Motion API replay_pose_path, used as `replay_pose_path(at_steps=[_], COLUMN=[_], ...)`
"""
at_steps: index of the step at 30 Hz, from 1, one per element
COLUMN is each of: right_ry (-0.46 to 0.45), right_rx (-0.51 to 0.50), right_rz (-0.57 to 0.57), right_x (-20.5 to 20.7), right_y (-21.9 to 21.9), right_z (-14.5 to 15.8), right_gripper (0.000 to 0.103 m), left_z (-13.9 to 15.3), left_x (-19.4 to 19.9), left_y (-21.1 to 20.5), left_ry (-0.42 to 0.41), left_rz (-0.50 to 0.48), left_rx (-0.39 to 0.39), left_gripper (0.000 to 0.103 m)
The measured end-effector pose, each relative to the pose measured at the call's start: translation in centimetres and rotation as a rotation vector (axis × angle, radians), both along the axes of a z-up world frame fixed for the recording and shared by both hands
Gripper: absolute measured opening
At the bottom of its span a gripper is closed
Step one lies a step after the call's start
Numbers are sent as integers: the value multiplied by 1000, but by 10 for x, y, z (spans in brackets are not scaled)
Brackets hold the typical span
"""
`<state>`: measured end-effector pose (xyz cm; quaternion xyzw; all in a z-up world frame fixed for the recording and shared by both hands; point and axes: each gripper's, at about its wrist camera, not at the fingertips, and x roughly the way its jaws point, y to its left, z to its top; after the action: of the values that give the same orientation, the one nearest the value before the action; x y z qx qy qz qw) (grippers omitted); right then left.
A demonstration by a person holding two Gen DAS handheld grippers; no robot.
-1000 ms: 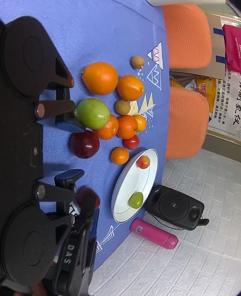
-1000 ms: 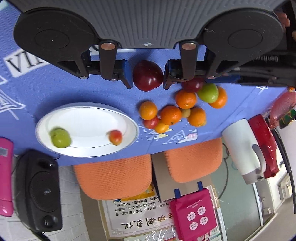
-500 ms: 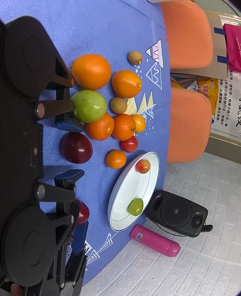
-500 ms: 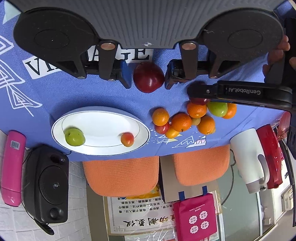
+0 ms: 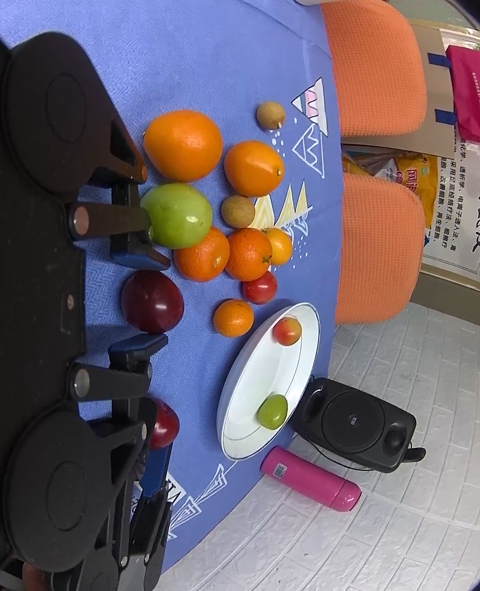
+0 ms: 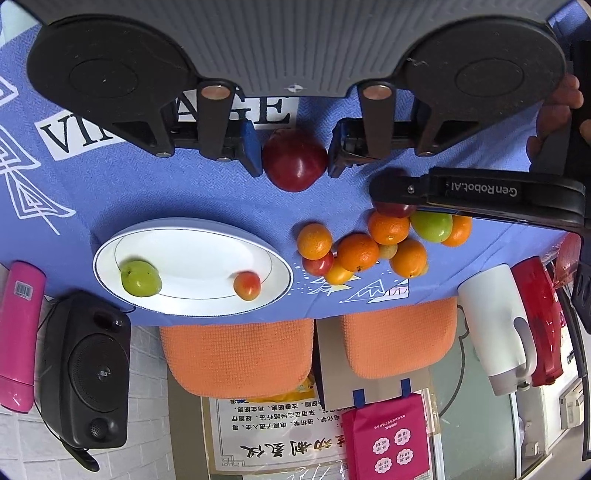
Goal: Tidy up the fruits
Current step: 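Carry both red plums onto the white plate and open both tools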
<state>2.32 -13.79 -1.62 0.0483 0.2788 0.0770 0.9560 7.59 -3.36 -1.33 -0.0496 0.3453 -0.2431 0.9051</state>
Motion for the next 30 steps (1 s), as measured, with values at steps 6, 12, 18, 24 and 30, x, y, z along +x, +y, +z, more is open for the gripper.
replay_pose_path(at_steps=[6, 12, 18, 24, 30], right_ry=[-26, -79, -133, -142, -142], right_rx=[15, -15, -66, -109, -77], right_rz=[-37, -77, -108, -123, -162], right_x=[-2, 3, 21, 50, 79], right_y=[-8, -21, -35, -47, -67], right_z=[8, 24, 39, 40, 41], right_gripper=[66, 66, 66, 66, 66], left_z=[16, 40, 53, 46, 36], left_x=[-7, 5, 29, 58, 81], left_y=[-8, -23, -43, -58, -70], left_ry=[-40, -81, -102, -74, -65], left_rz=[-51, -84, -86, -69, -68], left_rx=[-18, -52, -72, -70, -40], left_gripper=[77, 77, 77, 77, 77])
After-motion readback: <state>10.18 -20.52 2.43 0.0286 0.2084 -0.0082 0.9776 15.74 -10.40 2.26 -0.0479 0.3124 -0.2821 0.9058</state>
